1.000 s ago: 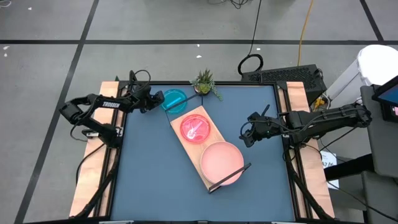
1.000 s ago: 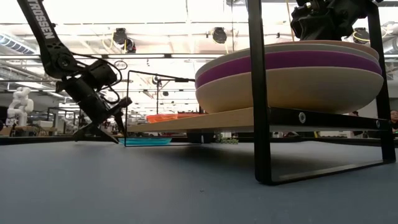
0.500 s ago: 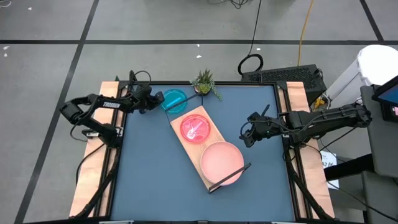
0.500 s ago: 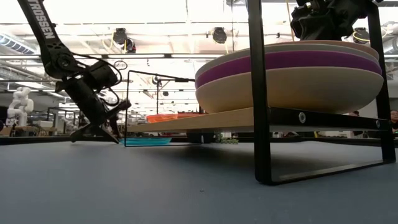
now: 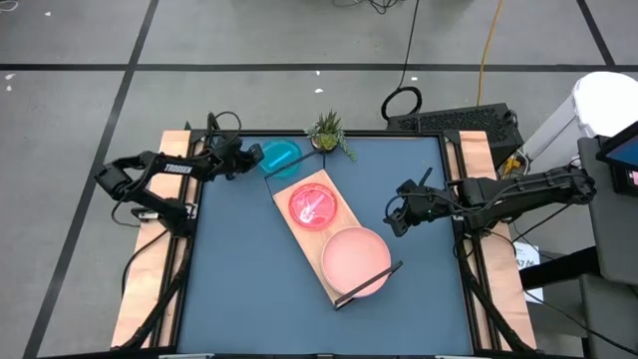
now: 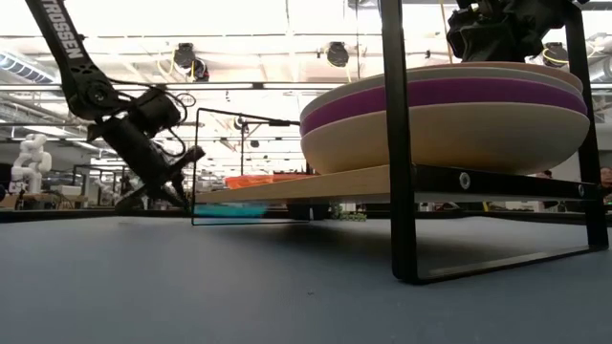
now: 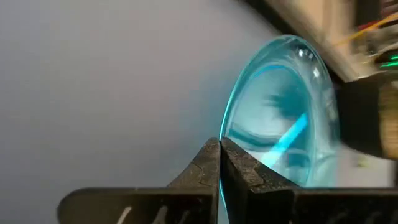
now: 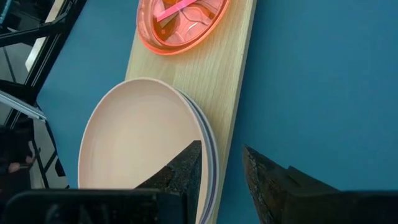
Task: Place and stack plates onto a shelf
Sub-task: Stack the small blue plate on the small pink plate on the shelf
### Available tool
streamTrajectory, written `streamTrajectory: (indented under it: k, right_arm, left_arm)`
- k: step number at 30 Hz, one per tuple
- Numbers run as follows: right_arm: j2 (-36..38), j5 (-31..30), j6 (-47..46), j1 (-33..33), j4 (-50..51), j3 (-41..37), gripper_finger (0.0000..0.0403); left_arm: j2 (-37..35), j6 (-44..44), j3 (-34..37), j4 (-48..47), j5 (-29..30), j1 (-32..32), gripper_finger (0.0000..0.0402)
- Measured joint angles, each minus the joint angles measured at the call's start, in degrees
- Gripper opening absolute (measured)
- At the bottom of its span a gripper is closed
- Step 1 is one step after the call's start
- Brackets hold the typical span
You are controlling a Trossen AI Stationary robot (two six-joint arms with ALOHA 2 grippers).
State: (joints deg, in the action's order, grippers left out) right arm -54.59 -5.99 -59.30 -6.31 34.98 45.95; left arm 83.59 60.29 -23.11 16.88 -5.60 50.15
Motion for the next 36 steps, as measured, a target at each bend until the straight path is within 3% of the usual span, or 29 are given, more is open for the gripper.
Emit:
streamTrajectory:
  k: [11, 23, 36]
  right_arm:
    - [-0.01, 0.0, 0.01, 0.0, 0.0, -0.01, 0.0102]
    - [0.0, -0.16, 0.38, 0.0, 0.0, 0.0, 0.0102]
    - [-0.01, -1.5, 0.43, 0.0, -0.02, 0.0, 0.0102]
  left_arm:
    - [-9.63, 0.7, 0.0, 2.87, -0.32, 0.0, 0.0004]
    - [-25.02, 3.46, -0.02, 2.75, -0.31, -0.52, 0.0003]
    - [-38.57, 6.26, -0.04, 2.76, -0.29, -9.88, 0.0003]
